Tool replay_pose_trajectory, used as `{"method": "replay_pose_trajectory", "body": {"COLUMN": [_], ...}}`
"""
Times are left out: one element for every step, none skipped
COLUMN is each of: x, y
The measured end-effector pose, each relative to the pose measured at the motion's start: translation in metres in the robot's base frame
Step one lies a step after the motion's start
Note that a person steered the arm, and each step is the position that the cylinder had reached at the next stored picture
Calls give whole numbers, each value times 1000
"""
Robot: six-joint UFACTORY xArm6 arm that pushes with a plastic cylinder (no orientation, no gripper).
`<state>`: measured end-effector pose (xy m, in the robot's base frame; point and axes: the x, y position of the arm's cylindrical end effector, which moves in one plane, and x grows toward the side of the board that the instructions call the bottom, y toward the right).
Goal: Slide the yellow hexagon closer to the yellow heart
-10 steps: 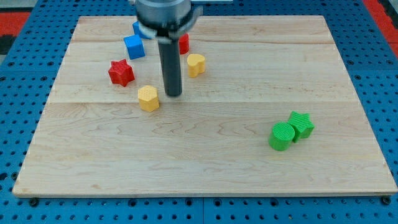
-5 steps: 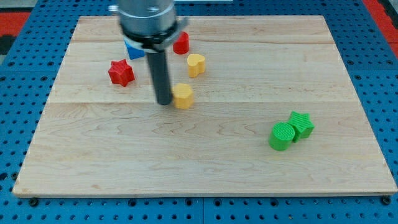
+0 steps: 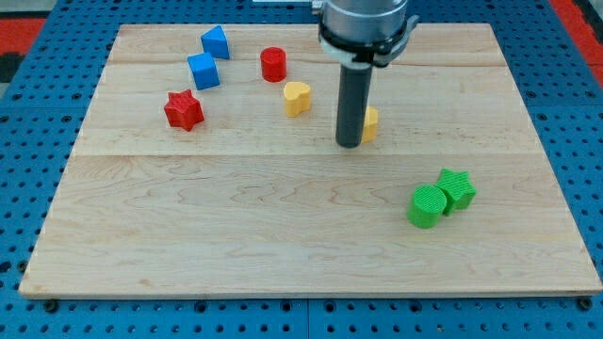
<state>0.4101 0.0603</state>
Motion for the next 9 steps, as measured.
{"method": "replay_pose_trajectory", "body": {"x": [-10, 19, -9, -45, -74, -75, -58, -58, -62], "y": [7, 37, 53, 48, 28, 30, 32, 2, 0]}}
